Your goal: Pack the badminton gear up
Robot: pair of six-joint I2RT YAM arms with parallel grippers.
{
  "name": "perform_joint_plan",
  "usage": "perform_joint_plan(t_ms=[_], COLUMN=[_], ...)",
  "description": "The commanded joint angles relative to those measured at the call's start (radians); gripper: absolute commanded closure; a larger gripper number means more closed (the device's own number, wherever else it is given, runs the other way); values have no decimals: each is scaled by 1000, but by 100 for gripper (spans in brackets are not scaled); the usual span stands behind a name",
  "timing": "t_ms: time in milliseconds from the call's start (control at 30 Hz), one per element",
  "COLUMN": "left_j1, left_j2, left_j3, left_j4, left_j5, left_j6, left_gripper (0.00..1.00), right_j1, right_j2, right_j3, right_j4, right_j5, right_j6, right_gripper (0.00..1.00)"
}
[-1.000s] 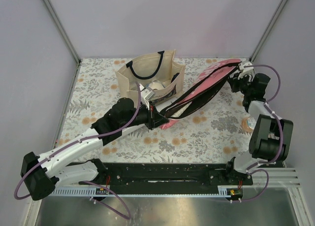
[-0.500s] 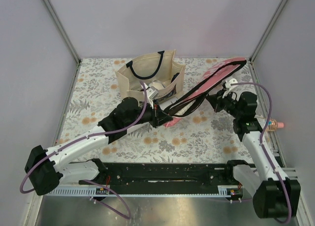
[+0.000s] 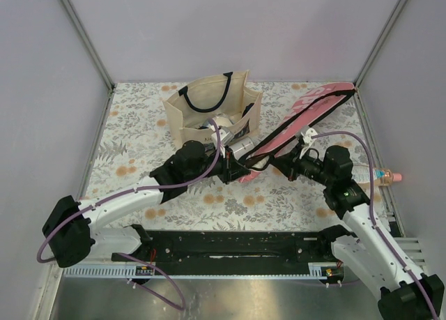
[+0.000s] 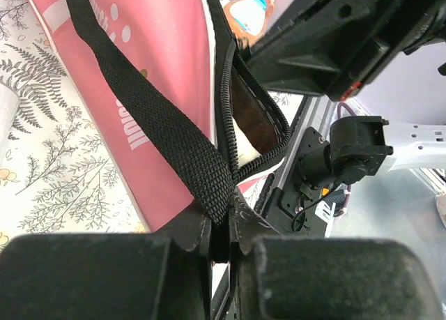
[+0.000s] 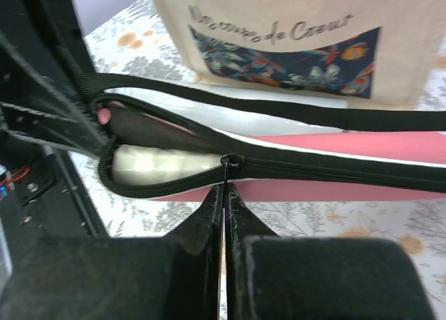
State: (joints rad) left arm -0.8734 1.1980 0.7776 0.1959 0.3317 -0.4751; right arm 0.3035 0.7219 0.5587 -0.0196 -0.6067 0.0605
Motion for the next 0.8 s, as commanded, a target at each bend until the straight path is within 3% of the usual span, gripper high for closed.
perform_joint_plan(t_ms=[0,367,433,600,767], left_j1=[4,-10,-9,-10,-10], left_j2=[12,32,28,-32,-130], left_j3=[-5,3,6,-9,-75], left_j4=[79,79,76,16,-6], left_j5=[-94,-105,-88,-53,-33], left_j6=[4,13,32,157,301], left_gripper=[100,99,89,52,36], right_j1=[89,279,279,279,281], right_j2=[7,48,41,-1,-4], right_j3=[24,78,78,87,107], right_j4=[93,80,78,60,37], right_j5=[-94,-68,-24,79,94], right_j6=[65,94,104,102,104], right_gripper=[100,100,100,100,100])
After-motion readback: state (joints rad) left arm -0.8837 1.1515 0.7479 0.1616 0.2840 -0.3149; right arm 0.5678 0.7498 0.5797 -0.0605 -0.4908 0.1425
